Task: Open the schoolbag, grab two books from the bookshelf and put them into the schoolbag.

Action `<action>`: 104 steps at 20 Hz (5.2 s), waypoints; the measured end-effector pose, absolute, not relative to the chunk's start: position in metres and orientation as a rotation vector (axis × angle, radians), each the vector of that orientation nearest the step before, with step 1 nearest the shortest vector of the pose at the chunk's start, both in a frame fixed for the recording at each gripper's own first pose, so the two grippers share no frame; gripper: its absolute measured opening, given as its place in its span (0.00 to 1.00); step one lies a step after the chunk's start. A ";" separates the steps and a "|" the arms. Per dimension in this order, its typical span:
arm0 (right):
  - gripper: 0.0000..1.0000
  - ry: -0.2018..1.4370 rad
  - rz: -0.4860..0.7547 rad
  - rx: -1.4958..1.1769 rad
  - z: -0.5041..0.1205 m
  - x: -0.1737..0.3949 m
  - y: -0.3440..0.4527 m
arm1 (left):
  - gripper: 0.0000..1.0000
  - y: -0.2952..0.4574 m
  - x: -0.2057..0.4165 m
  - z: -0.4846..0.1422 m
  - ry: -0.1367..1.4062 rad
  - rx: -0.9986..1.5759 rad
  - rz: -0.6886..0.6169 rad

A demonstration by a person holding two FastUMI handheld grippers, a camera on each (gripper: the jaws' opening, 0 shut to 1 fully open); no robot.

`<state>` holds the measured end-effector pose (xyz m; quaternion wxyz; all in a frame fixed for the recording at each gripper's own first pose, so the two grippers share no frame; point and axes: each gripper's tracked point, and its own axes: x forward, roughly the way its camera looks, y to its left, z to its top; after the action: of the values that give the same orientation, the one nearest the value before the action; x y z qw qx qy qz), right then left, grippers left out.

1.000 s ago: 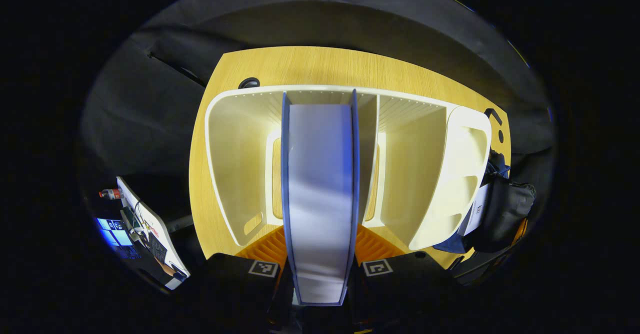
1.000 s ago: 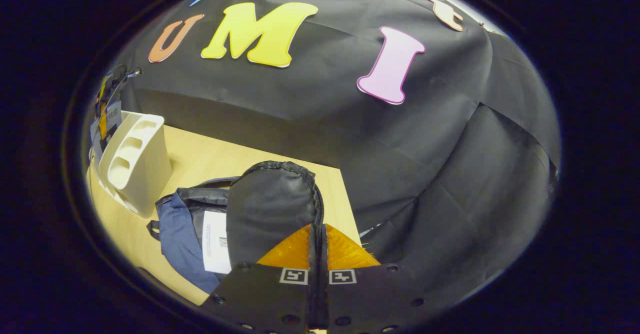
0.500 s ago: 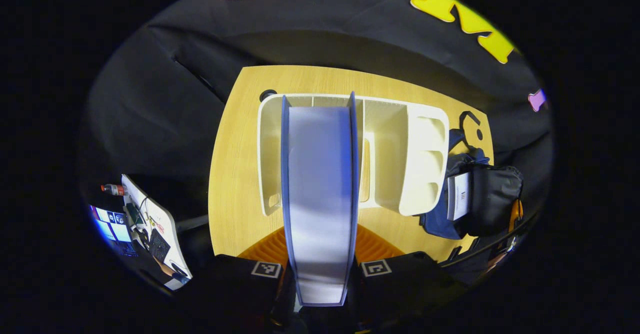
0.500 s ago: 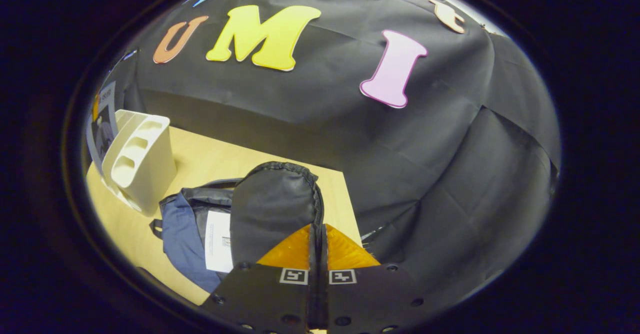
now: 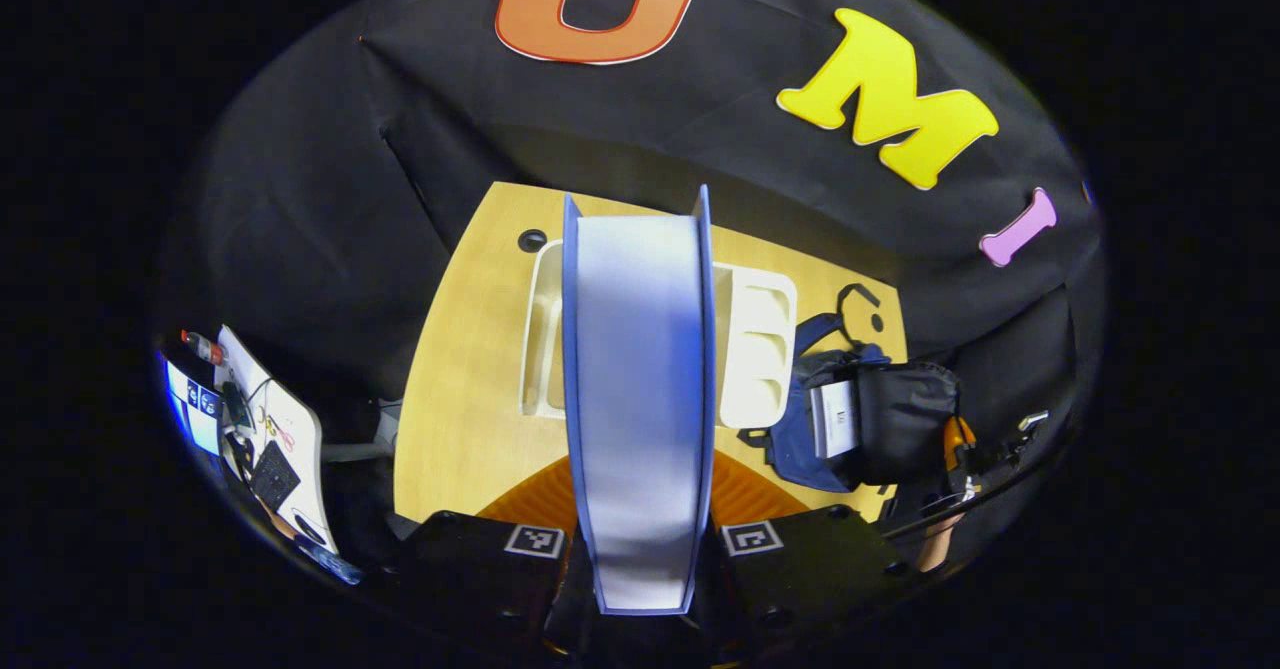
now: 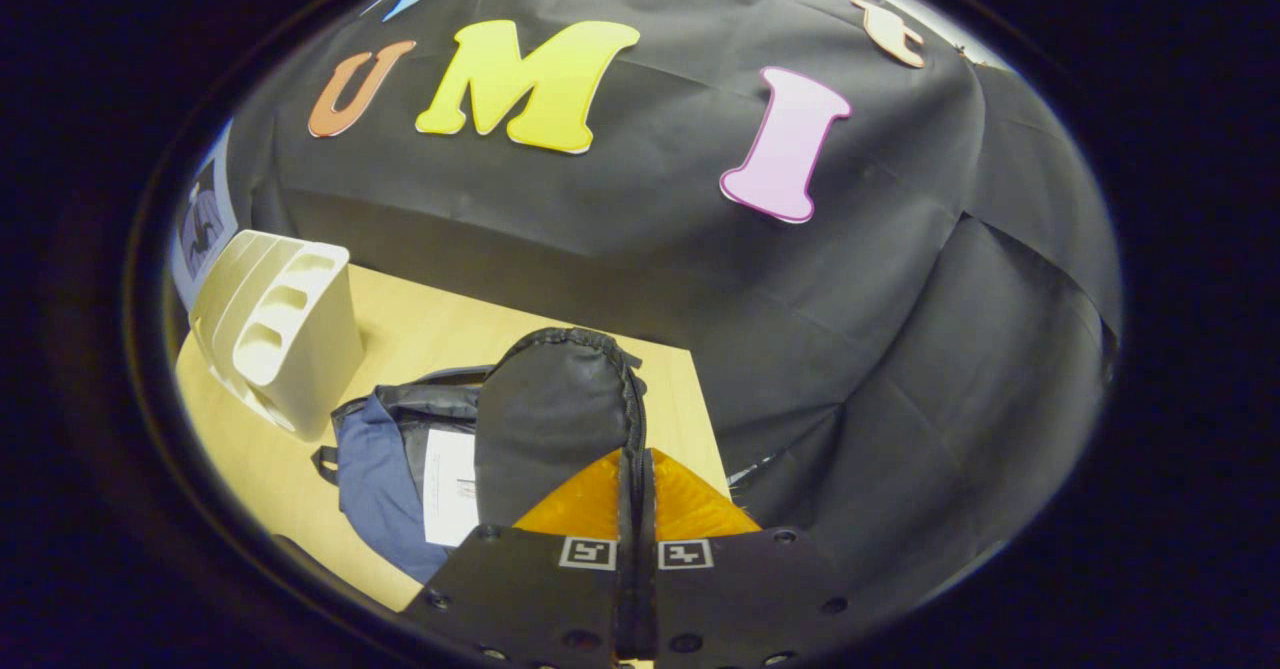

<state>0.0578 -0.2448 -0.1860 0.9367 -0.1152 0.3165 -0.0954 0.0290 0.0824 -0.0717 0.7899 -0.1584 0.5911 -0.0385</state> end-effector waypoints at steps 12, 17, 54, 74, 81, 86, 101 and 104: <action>0.00 0.648 -0.179 -0.225 -0.185 0.049 -0.243 | 0.43 -0.028 0.034 -0.046 1.094 -0.638 -0.385; 0.00 0.656 -0.172 -0.243 -0.189 0.048 -0.245 | 0.43 -0.100 0.024 -0.070 1.104 -0.730 -0.507; 0.01 0.666 -0.146 -0.356 -0.149 0.061 -0.267 | 0.43 -0.353 0.018 -0.266 1.223 -1.092 -0.608; 0.01 0.706 -0.136 -0.348 -0.163 0.081 -0.258 | 0.51 -0.419 0.018 -0.326 1.355 -1.237 -0.671; 0.01 0.711 -0.126 -0.301 -0.171 0.082 -0.253 | 0.78 -0.385 0.008 -0.340 1.490 -0.965 -0.545; 0.01 0.693 -0.111 -0.277 -0.170 0.080 -0.241 | 0.82 -0.343 0.013 -0.319 1.434 -0.758 -0.489; 0.01 0.623 -0.049 -0.172 -0.164 0.052 -0.175 | 0.82 -0.189 0.006 -0.230 1.196 -0.113 -0.386; 0.00 0.623 -0.015 -0.161 -0.169 0.043 -0.152 | 0.82 -0.162 0.012 -0.205 1.090 -0.083 -0.345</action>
<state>0.0428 -0.1516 -0.1695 0.9487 -0.0791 0.3059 -0.0073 0.0124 -0.1623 -0.2046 0.8402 -0.0394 0.5157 -0.1631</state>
